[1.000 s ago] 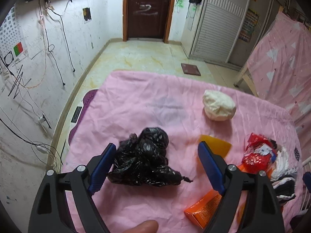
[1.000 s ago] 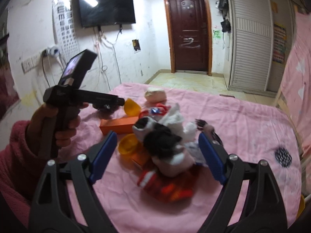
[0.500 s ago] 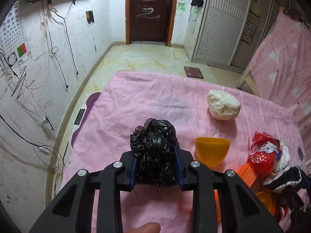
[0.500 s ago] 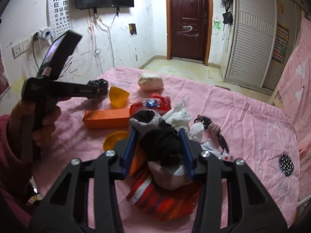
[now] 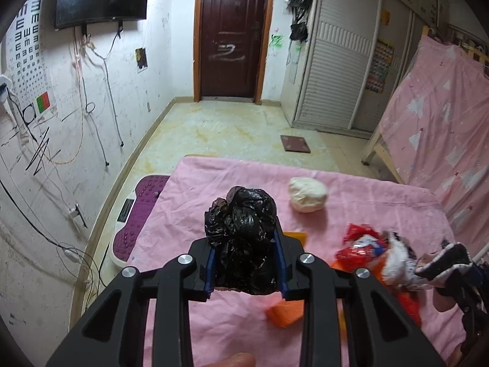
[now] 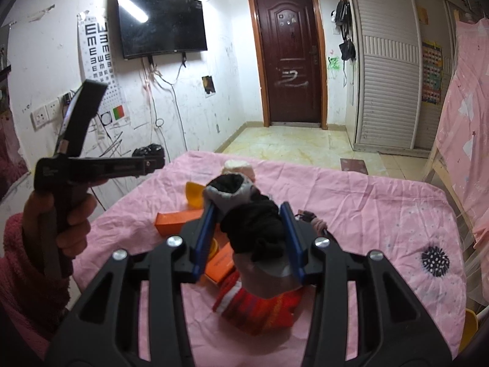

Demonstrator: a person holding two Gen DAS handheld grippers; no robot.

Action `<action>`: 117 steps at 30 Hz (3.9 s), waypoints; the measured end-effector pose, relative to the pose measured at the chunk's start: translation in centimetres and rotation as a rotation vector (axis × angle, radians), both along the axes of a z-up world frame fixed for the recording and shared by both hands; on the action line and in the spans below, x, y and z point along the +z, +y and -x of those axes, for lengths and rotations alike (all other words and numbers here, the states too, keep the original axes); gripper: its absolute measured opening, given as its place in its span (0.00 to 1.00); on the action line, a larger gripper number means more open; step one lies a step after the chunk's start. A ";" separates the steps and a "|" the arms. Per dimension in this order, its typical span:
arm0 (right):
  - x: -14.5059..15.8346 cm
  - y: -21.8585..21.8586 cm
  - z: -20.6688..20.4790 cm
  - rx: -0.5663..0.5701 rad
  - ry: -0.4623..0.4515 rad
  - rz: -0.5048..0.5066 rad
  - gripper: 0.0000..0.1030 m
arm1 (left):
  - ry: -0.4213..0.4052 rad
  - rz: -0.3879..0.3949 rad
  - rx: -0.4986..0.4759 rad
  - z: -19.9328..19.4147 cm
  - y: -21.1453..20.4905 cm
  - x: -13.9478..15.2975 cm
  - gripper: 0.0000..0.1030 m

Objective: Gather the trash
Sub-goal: 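Carry both held items to the yellow bin and open both tools, then move both open tools back over the bed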

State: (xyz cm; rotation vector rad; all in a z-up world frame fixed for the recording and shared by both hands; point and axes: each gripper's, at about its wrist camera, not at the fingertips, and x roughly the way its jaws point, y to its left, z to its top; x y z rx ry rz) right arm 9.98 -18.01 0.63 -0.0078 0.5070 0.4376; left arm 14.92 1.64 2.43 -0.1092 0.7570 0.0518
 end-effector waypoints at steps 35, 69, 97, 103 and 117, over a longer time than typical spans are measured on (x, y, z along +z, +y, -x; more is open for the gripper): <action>0.1 -25.0 9.8 -0.525 -0.093 -0.131 0.40 | -0.035 0.049 -0.424 4.1 -23.7 4.1 0.23; -0.6 -37.2 15.9 -0.813 -0.161 -0.316 0.66 | 0.072 0.068 -0.837 10.1 -44.4 2.7 0.61; 0.7 -25.0 10.7 -0.539 -0.121 -0.198 0.72 | 0.035 0.163 -0.593 5.7 -29.7 4.0 0.62; 0.8 -21.2 9.0 -0.464 -0.100 -0.187 0.72 | 0.004 0.143 -0.508 4.7 -24.6 4.4 0.62; 0.2 -12.2 3.9 -0.283 -0.030 -0.108 0.74 | -0.007 0.137 -0.280 1.7 -11.4 3.4 0.65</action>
